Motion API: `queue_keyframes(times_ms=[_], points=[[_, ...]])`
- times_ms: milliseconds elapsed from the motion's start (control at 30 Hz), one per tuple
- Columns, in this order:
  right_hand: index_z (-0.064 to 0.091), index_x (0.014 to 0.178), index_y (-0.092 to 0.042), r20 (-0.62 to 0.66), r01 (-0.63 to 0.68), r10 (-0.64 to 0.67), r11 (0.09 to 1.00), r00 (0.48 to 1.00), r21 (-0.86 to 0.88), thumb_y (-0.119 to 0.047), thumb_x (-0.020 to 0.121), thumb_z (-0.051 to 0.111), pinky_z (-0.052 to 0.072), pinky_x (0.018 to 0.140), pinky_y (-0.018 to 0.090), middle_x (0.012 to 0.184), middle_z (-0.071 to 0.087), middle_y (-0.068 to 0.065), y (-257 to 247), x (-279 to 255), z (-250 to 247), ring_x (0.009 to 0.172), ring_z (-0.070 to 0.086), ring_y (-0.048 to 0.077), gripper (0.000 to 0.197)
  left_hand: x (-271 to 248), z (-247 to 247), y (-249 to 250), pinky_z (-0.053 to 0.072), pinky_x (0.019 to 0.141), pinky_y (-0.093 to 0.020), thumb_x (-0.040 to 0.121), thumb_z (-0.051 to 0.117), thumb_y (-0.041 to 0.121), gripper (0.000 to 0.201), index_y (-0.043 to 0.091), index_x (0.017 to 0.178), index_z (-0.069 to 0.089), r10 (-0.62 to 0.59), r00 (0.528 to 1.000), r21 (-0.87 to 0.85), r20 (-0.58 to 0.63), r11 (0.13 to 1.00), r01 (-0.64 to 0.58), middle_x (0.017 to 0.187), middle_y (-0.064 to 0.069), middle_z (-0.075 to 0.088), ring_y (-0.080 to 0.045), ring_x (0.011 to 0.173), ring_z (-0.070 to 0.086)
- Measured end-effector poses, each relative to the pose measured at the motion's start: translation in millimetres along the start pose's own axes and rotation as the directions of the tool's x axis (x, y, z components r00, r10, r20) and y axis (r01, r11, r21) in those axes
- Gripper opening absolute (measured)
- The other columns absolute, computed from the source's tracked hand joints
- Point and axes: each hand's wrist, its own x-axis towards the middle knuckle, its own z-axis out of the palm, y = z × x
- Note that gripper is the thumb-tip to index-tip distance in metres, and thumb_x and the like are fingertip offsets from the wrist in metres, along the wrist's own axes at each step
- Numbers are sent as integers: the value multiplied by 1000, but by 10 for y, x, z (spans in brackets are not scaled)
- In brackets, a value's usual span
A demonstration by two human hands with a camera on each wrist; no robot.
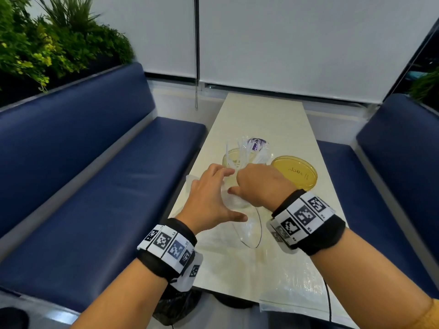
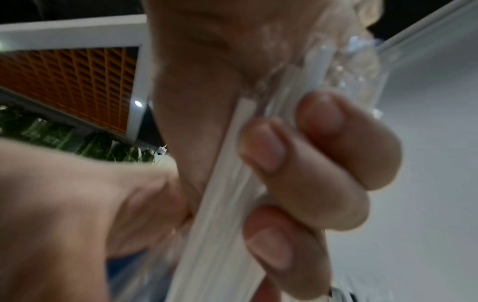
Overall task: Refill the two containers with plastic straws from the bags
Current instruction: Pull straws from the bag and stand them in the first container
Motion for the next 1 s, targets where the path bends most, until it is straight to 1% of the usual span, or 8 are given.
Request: queue_keyframes(times_ms=[233, 400, 500, 667, 767, 833, 933, 1000], points=[[52, 85, -14, -142, 44, -50, 998, 989, -49, -48, 104, 43, 37, 67, 33, 85, 51, 4, 42, -111, -357, 77, 52, 23, 40, 130, 237, -45, 36, 84, -32, 74, 79, 53, 32, 41, 89, 53, -51, 970, 35, -237, 998, 61, 98, 15, 55, -10, 92, 53], [71, 85, -25, -425, 10, 100, 969, 900, 249, -70, 96, 34, 48, 67, 32, 81, 62, -1, 238, -74, -476, 76, 61, 21, 59, 223, 217, -59, 26, 71, -33, 88, 70, 30, 32, 32, 75, 41, -48, 953, 116, -299, 989, 87, 78, 13, 50, -21, 69, 50], [73, 77, -20, -601, 141, 269, 826, 752, 546, -68, 97, 32, 53, 69, 35, 73, 69, -4, 393, -30, -451, 73, 64, 17, 66, 264, 206, -61, 29, 66, -34, 89, 69, 37, 47, 32, 63, 30, -83, 944, 57, -320, 993, 107, 65, 10, 40, -16, 57, 40], [77, 75, -12, -572, 358, 144, 651, 808, 669, -56, 95, 47, 58, 71, 43, 69, 73, 3, 29, 155, -178, 68, 70, 18, 57, 332, 262, -176, 48, 60, -51, 87, 56, 50, 36, 19, 71, 47, -124, 943, -148, -308, 986, 82, 66, 3, 56, -29, 63, 56], [74, 98, -16, -597, 525, 326, 287, 733, 801, -41, 95, 63, 58, 81, 45, 75, 74, 0, 1, 217, -159, 76, 72, 14, 27, 323, 210, -183, 46, 56, -46, 87, 62, 44, 39, 17, 67, 43, -186, 926, -176, -328, 975, 134, 63, 2, 50, -34, 63, 55], [60, 123, -22, -559, 585, 430, 84, 709, 806, -39, 88, 72, 55, 92, 36, 88, 74, 1, -2, 211, -120, 91, 72, 14, 41, 329, 150, -168, 41, 53, -38, 89, 66, 40, 39, 20, 66, 42, -227, 913, -208, -338, 964, 163, 64, 2, 50, -30, 61, 54], [52, 130, -26, -461, 517, 378, -56, 803, 854, -45, 71, 83, 58, 91, 32, 107, 72, 2, -118, 252, 85, 100, 70, 11, 69, 367, 69, -135, 40, 50, -29, 85, 63, 46, 28, 20, 77, 56, -246, 914, -269, -324, 950, 160, 67, 4, 59, -20, 60, 57], [66, 111, -21, -412, 414, 310, 60, 857, 908, -48, 71, 82, 61, 85, 39, 99, 73, -5, -231, 295, 235, 92, 72, 9, 50, 367, 22, -79, 40, 48, -22, 89, 61, 33, 11, 24, 95, 62, -212, 932, -279, -296, 952, 128, 68, 7, 61, -11, 60, 59]])
